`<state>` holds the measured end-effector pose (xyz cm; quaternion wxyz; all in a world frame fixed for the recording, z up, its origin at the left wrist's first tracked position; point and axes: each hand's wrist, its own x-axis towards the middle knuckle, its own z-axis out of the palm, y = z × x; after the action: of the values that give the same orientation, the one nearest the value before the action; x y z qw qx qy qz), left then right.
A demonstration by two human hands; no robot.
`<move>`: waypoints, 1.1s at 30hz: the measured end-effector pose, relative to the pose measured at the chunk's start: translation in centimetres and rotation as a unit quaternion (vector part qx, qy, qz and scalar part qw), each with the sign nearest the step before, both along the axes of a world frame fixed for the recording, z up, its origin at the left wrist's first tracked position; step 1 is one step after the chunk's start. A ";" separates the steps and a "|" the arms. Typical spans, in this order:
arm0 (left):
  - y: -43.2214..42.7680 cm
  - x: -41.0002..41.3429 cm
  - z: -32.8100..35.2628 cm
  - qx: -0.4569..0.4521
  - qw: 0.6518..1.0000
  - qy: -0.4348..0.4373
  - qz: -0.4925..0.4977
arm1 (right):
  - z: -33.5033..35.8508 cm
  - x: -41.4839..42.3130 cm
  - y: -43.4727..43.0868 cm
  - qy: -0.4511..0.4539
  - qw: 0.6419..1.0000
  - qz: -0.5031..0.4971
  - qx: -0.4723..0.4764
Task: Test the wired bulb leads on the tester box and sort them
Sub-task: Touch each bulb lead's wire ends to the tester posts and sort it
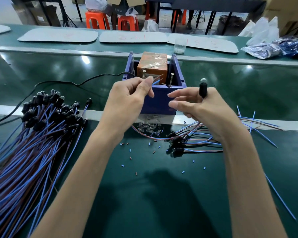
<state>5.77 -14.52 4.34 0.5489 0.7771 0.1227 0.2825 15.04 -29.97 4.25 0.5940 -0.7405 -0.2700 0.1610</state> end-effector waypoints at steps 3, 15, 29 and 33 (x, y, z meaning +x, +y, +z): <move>-0.9 0.5 -0.3 -0.048 0.999 -0.001 0.018 | 0.2 -0.4 0.9 -0.009 0.999 -0.019 0.027; -3.7 1.6 -1.2 -0.251 0.966 -0.057 0.019 | 0.1 -0.5 2.2 0.126 0.978 -0.114 0.125; -4.8 1.9 -1.3 -0.418 0.905 -0.068 0.026 | 0.0 -1.5 2.7 0.085 0.980 -0.110 0.140; -4.9 1.8 -1.4 -0.411 0.908 -0.082 0.024 | -0.3 -1.4 2.7 0.101 0.981 -0.063 0.152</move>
<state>7.60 -19.37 2.96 0.8210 0.4537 0.2011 0.2823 13.62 -27.25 3.92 0.7324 -0.6373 -0.1833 0.1544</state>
